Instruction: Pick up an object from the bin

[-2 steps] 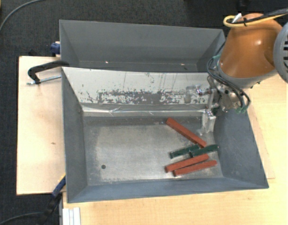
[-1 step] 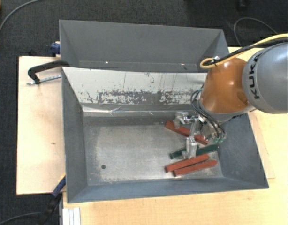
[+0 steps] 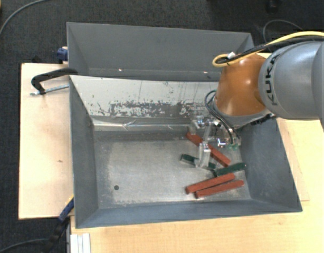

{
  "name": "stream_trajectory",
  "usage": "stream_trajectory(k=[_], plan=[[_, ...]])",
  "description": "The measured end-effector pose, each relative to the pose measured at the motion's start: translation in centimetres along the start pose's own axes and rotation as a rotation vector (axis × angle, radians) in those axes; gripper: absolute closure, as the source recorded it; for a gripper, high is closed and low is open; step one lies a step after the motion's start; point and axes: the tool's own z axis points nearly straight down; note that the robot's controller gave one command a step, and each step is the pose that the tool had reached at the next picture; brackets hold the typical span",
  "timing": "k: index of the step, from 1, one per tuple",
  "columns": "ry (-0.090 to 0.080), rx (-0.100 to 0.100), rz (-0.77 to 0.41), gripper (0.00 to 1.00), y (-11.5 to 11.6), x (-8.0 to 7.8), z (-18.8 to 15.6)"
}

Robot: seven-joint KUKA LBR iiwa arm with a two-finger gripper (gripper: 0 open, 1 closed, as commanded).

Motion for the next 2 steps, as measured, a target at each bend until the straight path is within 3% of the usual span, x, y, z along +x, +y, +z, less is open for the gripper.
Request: stream_trajectory(k=[1, 2], plan=[[-0.004, 0.0, 0.002, 1.0, -0.1, -0.2, -0.3], [-0.005, 0.0, 0.032, 1.0, 2.3, 1.3, -16.4]])
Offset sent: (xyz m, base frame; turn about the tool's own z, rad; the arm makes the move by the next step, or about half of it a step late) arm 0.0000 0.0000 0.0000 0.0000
